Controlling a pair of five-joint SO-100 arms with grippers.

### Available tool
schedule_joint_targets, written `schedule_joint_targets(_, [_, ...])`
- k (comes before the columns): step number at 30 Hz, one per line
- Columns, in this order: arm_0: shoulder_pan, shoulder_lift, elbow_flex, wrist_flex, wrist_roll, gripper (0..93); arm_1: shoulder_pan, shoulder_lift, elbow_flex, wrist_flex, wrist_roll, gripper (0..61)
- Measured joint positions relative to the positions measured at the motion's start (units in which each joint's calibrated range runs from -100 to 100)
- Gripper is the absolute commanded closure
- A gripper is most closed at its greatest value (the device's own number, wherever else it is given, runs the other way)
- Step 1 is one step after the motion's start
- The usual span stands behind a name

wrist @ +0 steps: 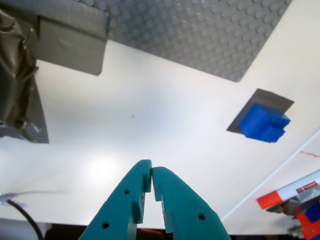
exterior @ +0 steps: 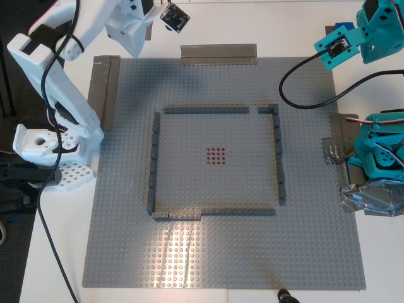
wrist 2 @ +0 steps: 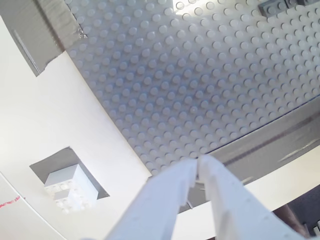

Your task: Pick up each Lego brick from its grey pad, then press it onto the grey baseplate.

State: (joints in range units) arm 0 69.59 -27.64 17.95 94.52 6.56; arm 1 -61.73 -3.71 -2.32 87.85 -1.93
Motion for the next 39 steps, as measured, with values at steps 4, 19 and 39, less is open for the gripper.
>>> schedule_joint_targets(4, [0.0,0.0,0.0,0.0,-0.1,92.7,0.0,-2.5,0.0,0.0,0.3,61.3])
schedule_joint_targets(19, [1.4,0.2,0.0,0.5,-0.1,92.7,-3.2,-7.2,0.1,-4.9,0.0,61.3])
schedule_joint_targets(39, [1.3,0.2,-9.6,0.3,-0.1,92.7,-10.3,7.1,-17.9,-2.5,-1.4,61.3])
